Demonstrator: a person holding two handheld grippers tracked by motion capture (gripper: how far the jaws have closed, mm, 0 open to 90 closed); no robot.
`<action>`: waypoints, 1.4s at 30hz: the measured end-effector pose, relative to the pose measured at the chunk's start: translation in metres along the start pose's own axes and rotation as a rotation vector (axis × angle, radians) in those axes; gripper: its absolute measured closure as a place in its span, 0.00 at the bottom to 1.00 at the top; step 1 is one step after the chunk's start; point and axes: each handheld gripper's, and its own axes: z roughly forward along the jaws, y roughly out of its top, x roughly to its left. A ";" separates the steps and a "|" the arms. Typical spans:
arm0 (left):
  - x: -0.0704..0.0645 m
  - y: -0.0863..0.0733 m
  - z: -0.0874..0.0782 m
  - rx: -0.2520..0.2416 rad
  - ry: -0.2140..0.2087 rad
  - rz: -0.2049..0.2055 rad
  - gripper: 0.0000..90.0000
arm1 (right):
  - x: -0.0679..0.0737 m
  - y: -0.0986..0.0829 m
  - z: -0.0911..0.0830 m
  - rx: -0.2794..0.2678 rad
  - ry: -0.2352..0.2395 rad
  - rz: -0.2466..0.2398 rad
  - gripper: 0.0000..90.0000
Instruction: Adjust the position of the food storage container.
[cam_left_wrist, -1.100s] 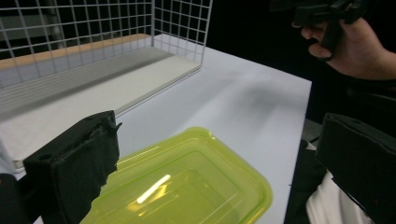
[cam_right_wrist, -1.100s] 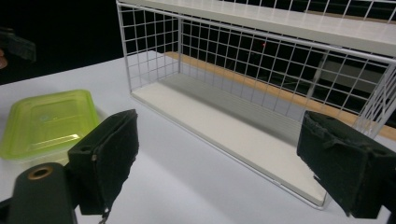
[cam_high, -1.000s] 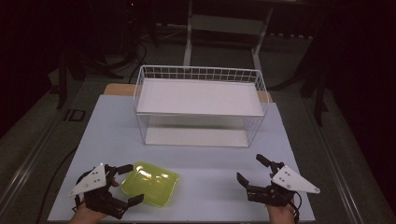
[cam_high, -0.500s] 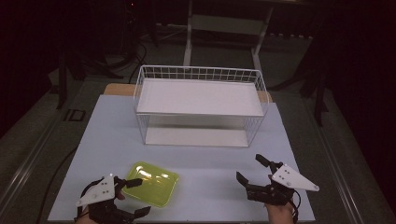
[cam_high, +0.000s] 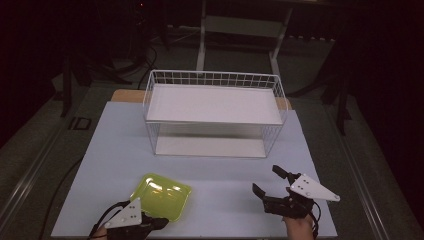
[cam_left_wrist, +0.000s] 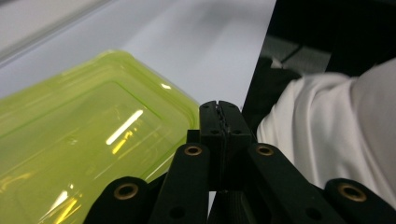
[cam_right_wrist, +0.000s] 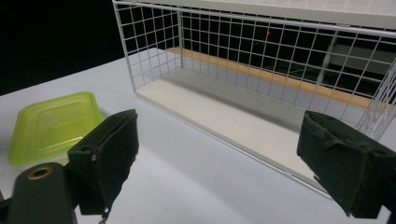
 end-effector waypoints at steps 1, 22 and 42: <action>0.000 0.000 0.003 0.009 -0.002 0.004 1.00 | 0.000 0.000 0.000 0.000 0.001 0.002 0.14; 0.023 0.003 0.031 0.042 0.008 -0.026 1.00 | -0.001 -0.001 0.002 0.019 0.031 0.004 0.14; 0.037 0.005 0.011 -0.033 0.077 0.006 1.00 | -0.002 -0.002 0.004 0.028 0.053 0.008 0.14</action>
